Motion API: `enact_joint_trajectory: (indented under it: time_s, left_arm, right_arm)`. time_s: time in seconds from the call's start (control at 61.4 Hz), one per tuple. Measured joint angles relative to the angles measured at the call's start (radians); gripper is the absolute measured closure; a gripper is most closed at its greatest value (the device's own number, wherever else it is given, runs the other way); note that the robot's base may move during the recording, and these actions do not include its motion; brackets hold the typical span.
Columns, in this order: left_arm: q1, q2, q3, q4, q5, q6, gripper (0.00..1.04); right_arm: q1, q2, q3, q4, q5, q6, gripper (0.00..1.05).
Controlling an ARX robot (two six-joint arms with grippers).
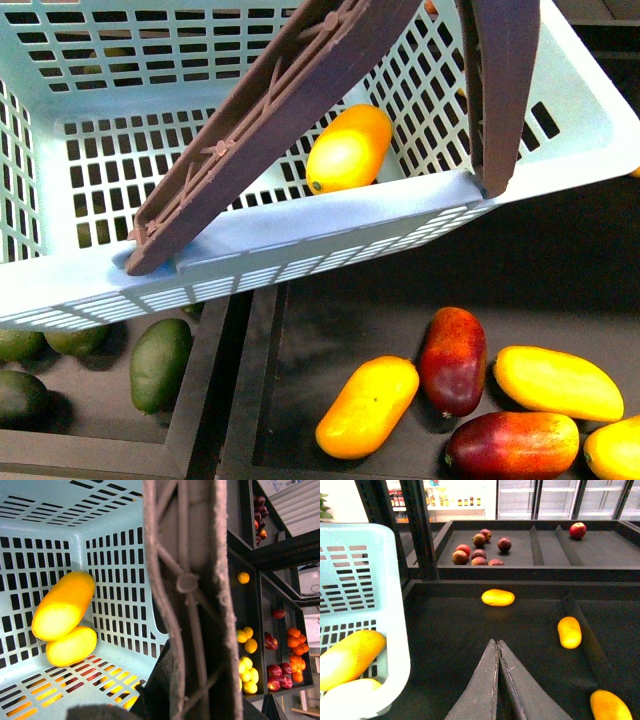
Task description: Pick lemon and mango into basket
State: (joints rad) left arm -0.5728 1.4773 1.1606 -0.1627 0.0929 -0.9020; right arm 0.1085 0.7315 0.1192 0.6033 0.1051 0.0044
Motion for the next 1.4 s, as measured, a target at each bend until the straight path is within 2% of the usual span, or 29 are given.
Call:
enact_joint_trajectory:
  time_s: [0.065, 0.13, 0.228, 0.456, 0.57, 1.401]
  left_arm:
    - [0.000, 0.000, 0.000, 0.000, 0.001, 0.000, 1.00]
    - [0.000, 0.000, 0.000, 0.000, 0.005, -0.001, 1.00]
    - [0.000, 0.000, 0.000, 0.000, 0.008, -0.002, 1.00]
    - [0.000, 0.000, 0.000, 0.000, 0.008, -0.001, 1.00]
    - [0.000, 0.000, 0.000, 0.000, 0.004, -0.001, 1.00]
    - [0.000, 0.000, 0.000, 0.000, 0.006, -0.001, 1.00]
  right_arm:
    - [-0.011, -0.032, -0.016, -0.018, -0.012, 0.000, 1.03]
    - [-0.067, -0.073, -0.033, -0.043, -0.091, -0.001, 1.03]
    - [-0.103, -0.121, -0.049, -0.073, -0.096, -0.001, 1.03]
    - [-0.105, -0.230, -0.080, -0.152, -0.103, -0.001, 1.03]
    - [-0.105, -0.256, -0.102, -0.135, -0.102, -0.002, 1.03]
    - [-0.105, -0.550, -0.102, -0.422, -0.103, -0.001, 1.03]
